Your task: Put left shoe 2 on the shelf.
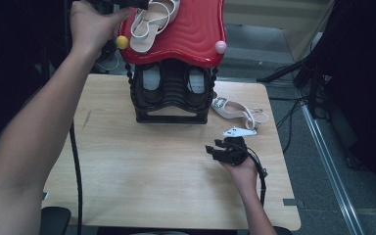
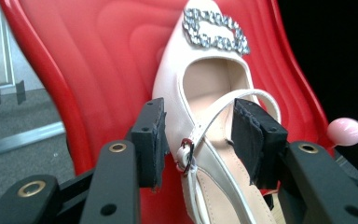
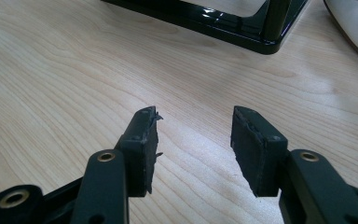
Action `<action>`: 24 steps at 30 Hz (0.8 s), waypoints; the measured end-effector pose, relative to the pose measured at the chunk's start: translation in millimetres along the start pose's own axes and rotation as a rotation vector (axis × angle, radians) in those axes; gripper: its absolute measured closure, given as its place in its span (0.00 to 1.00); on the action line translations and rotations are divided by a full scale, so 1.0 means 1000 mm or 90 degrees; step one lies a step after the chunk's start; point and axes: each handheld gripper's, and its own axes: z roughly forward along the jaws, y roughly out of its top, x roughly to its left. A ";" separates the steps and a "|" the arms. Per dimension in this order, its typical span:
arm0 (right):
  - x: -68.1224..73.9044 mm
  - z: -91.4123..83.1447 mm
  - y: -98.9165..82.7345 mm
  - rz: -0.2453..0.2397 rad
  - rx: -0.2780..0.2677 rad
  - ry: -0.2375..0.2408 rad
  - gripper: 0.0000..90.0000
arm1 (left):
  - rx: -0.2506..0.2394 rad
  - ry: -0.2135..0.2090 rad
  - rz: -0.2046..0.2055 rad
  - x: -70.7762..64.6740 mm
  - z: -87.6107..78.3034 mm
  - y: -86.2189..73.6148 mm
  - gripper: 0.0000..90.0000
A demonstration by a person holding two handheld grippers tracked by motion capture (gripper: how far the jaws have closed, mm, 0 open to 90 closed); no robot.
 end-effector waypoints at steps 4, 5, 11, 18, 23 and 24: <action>0.000 0.000 0.000 0.000 0.000 -0.001 0.58 | 0.008 0.010 0.011 0.005 -0.008 -0.002 0.60; -0.001 0.000 0.000 0.000 -0.001 -0.001 0.58 | 0.009 0.010 0.008 0.007 -0.009 -0.003 0.60; -0.001 0.000 0.001 0.000 -0.004 -0.001 0.58 | 0.019 0.009 -0.003 0.019 -0.014 -0.009 0.60; -0.003 0.001 0.003 0.000 -0.009 -0.001 0.58 | 0.024 0.018 -0.015 0.034 -0.023 -0.019 0.60; -0.005 0.002 0.007 0.003 -0.011 0.002 0.58 | 0.023 0.023 -0.022 0.043 -0.028 -0.028 0.59; -0.006 0.003 0.008 0.000 -0.012 0.003 0.58 | 0.022 0.025 -0.022 0.045 -0.029 -0.031 0.59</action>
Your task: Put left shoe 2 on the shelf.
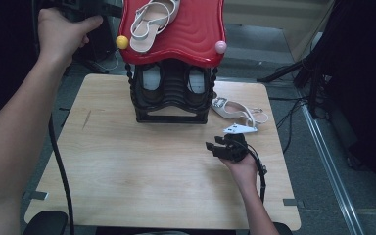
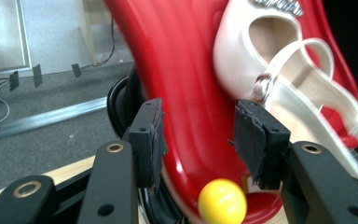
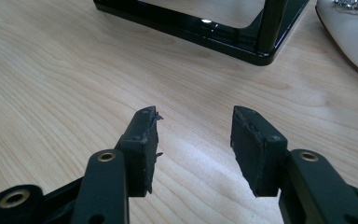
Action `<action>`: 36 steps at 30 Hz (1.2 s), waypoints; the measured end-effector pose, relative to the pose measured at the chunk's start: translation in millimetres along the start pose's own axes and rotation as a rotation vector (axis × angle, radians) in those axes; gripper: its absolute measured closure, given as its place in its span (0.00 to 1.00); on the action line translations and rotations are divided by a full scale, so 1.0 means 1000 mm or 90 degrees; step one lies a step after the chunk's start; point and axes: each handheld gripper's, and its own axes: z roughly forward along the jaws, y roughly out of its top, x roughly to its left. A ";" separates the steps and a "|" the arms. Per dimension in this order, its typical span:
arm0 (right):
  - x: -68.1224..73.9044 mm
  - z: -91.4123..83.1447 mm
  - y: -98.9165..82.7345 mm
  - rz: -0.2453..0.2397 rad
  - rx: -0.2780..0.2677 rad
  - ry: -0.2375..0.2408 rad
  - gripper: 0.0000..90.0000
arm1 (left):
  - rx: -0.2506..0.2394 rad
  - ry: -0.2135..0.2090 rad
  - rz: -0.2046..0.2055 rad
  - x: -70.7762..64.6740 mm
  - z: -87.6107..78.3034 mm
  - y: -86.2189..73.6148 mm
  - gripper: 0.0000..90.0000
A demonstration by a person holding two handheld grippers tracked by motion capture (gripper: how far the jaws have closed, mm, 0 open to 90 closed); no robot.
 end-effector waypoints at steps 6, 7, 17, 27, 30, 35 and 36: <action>-0.002 0.003 0.004 0.000 -0.002 0.005 0.58 | 0.011 0.015 -0.005 0.012 -0.002 -0.013 0.59; -0.002 0.003 0.004 -0.001 -0.005 0.005 0.58 | 0.009 0.018 -0.005 0.014 -0.003 -0.015 0.59; -0.002 0.007 0.009 -0.005 -0.004 0.011 0.58 | 0.015 0.019 -0.020 0.030 0.002 -0.042 0.58; -0.003 0.009 0.011 -0.006 -0.001 0.013 0.59 | 0.045 0.016 -0.030 0.043 0.018 -0.070 0.57; -0.003 0.009 0.011 -0.004 -0.002 0.013 0.59 | 0.048 0.009 -0.038 0.047 0.025 -0.082 0.57; -0.005 0.008 0.011 0.002 -0.002 0.014 0.60 | 0.056 0.006 -0.045 0.048 0.034 -0.097 0.57; -0.005 0.008 0.011 0.002 -0.002 0.014 0.60 | 0.055 0.005 -0.044 0.048 0.035 -0.101 0.57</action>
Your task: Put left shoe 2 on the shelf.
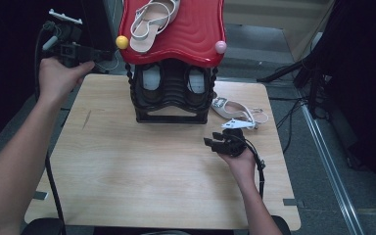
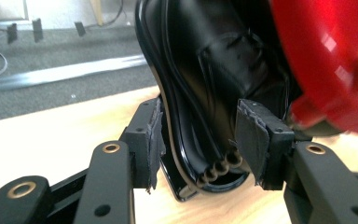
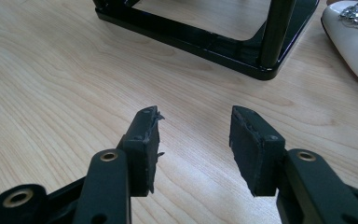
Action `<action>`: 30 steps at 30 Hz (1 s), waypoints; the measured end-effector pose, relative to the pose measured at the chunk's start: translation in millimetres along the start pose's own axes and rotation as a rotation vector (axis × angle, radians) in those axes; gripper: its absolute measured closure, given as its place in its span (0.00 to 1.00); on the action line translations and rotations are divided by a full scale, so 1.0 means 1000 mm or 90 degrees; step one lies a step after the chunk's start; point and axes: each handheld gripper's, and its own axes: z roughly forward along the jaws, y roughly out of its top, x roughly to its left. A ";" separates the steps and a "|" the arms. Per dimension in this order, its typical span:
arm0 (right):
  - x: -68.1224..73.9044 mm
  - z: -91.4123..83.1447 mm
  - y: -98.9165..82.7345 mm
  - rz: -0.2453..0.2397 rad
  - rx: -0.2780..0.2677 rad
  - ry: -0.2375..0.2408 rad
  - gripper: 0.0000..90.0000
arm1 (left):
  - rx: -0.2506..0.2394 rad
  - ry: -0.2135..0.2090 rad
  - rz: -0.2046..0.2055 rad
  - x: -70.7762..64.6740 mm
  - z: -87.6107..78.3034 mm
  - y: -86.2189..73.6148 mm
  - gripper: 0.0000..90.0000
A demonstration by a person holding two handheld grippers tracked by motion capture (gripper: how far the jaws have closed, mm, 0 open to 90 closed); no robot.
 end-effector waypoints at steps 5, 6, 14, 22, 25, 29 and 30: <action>0.000 0.000 0.000 0.003 0.001 -0.001 0.60 | 0.006 -0.008 -0.015 0.004 0.009 -0.018 0.57; 0.000 0.000 0.000 0.002 0.002 -0.002 0.60 | 0.008 -0.009 -0.013 0.005 0.010 -0.021 0.57; -0.001 0.000 0.000 0.001 0.001 -0.005 0.60 | 0.014 -0.019 -0.021 0.016 0.026 -0.052 0.57; -0.002 -0.001 0.000 0.002 0.002 -0.007 0.60 | 0.024 -0.030 -0.040 0.025 0.036 -0.080 0.57; -0.005 -0.003 0.000 0.005 -0.002 -0.008 0.60 | 0.032 -0.031 -0.044 0.028 0.041 -0.092 0.57; -0.007 -0.004 0.000 0.012 0.000 -0.011 0.61 | 0.037 -0.033 -0.046 0.031 0.047 -0.107 0.56; -0.007 -0.004 0.000 0.012 0.000 -0.011 0.61 | 0.037 -0.026 -0.039 0.031 0.048 -0.111 0.56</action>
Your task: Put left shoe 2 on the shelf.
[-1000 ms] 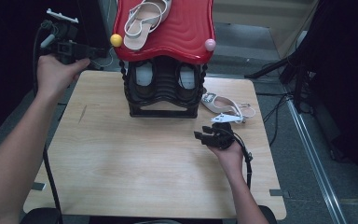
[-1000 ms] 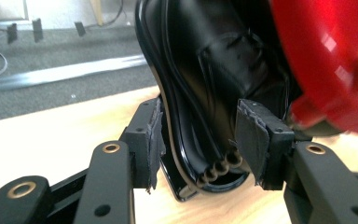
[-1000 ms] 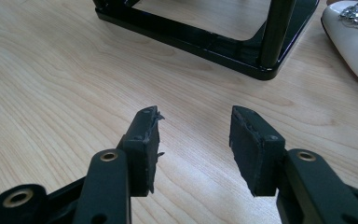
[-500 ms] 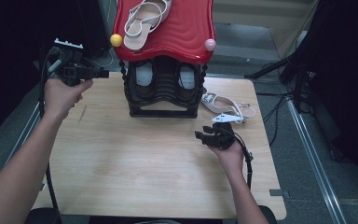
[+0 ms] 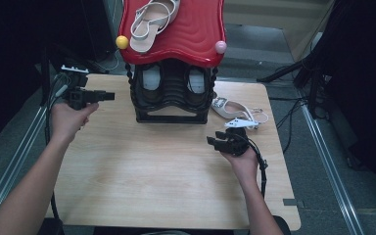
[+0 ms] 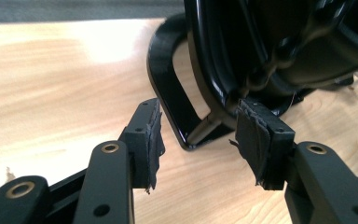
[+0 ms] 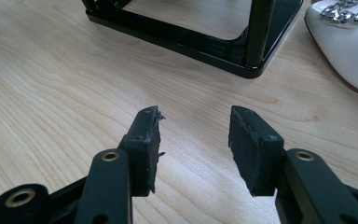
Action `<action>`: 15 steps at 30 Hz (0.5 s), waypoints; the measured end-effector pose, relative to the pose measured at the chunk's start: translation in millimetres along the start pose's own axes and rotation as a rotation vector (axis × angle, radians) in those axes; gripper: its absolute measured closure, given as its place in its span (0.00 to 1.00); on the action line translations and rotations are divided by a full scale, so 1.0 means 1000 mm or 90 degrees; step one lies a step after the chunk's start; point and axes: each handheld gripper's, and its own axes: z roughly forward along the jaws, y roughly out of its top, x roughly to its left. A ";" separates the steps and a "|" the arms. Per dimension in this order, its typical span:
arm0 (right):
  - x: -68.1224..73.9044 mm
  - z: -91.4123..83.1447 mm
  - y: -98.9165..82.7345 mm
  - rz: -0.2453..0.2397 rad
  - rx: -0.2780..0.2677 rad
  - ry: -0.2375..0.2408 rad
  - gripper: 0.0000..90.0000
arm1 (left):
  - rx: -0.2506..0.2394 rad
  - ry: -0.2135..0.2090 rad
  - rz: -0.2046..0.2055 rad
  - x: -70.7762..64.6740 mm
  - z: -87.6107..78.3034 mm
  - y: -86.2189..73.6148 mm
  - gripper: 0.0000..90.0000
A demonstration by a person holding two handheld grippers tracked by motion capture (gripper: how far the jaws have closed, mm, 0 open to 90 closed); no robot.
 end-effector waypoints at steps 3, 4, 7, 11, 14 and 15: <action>-0.001 -0.001 0.000 -0.005 -0.004 -0.005 0.61 | 0.003 -0.010 -0.005 0.003 0.003 -0.010 0.55; -0.002 -0.002 0.000 -0.003 -0.004 -0.006 0.61 | 0.002 -0.008 -0.003 0.003 0.004 -0.013 0.55; -0.003 -0.003 0.000 0.002 -0.006 -0.008 0.62 | 0.008 -0.004 0.006 0.002 0.004 -0.022 0.55; -0.004 -0.003 0.001 -0.003 -0.008 -0.016 0.65 | 0.006 -0.001 0.005 0.001 0.007 -0.034 0.55; -0.005 -0.003 0.001 -0.008 -0.005 -0.031 0.67 | 0.013 0.008 0.011 -0.001 0.008 -0.040 0.54; -0.005 -0.003 0.001 -0.011 -0.003 -0.034 0.68 | 0.014 0.003 0.015 -0.001 0.008 -0.042 0.54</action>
